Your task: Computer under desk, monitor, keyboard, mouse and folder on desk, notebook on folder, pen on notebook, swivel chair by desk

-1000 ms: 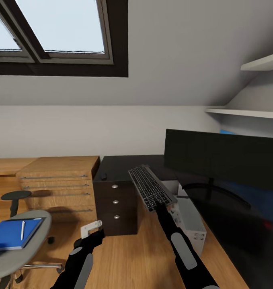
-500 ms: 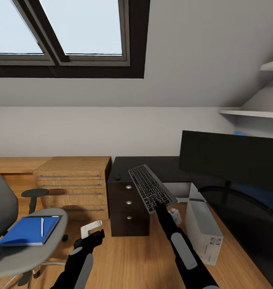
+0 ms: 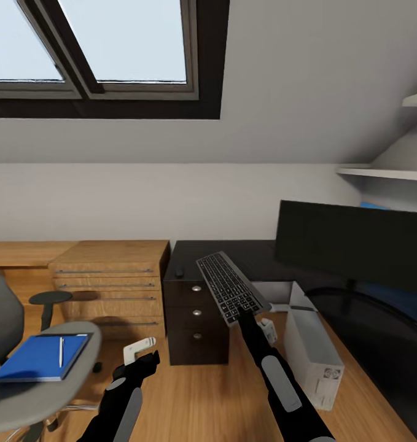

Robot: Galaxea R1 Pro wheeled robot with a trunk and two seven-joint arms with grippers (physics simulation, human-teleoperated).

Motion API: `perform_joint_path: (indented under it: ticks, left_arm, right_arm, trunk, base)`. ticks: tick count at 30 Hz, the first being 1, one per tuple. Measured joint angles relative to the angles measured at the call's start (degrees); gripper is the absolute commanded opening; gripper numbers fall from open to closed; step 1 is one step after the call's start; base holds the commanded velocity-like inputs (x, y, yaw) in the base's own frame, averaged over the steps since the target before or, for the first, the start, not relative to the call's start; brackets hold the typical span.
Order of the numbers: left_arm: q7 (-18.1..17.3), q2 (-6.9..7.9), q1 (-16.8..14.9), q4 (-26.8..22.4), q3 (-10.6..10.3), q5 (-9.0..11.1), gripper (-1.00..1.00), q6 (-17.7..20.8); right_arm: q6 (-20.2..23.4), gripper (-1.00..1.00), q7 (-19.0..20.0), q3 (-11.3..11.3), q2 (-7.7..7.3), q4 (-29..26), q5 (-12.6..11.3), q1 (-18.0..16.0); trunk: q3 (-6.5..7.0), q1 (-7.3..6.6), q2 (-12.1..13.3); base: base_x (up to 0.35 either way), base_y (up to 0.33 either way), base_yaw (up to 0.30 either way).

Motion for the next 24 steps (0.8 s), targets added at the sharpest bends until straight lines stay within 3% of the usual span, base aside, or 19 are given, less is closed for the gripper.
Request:
perform_joint_path:
  ticks: [8,10,12,14,18,19,24]
  left_arm:
    - [0.0,0.0,0.0,0.0,0.0,0.0,1.0,0.0]
    - [0.0,0.0,0.0,0.0,0.0,0.0,1.0,0.0]
    - [0.0,0.0,0.0,0.0,0.0,0.0,1.0,0.0]
    - [0.0,-0.06,0.0,0.0,0.0,0.0,1.0,0.0]
    - [0.0,-0.08,0.0,0.0,0.0,0.0,1.0,0.0]
    - [0.0,-0.08,0.0,0.0,0.0,0.0,1.0,0.0]
    - [0.0,-0.07,0.0,-0.1,-0.2,0.0,1.0,-0.1]
  right_arm:
    - [0.0,-1.0,0.0,-0.1,0.0,0.0,-0.3,0.0]
    - [0.0,-1.0,-0.1,-0.1,0.0,0.0,-1.5,0.0]
    - [0.0,-1.0,-0.1,-0.1,0.0,0.1,-4.0,0.0]
    - [0.0,-1.0,-0.3,-0.1,0.0,0.2,-9.9,0.0]
    - [0.2,-1.0,-0.5,0.0,0.0,0.8,-15.6,0.0]
    - [0.2,-1.0,-0.5,0.0,0.0,1.1,-16.6,0.0]
    - [0.2,-1.0,-0.5,0.2,0.0,1.4,-17.2,0.0]
  trunk:
    - [0.0,-0.01,0.0]
    - [0.0,-0.01,0.0]
    - [0.0,-0.01,0.0]
    - [0.0,-0.01,0.0]
    - [0.0,0.0,0.0]
    - [0.0,0.0,0.0]
    - [0.0,-0.01,0.0]
  base:
    - [0.32,0.0,0.0]
    - [0.326,0.0,0.0]
    - [0.327,0.0,0.0]
    - [0.327,0.0,0.0]
    - [0.327,0.0,0.0]
    - [0.327,0.0,0.0]
    - [0.327,0.026,0.0]
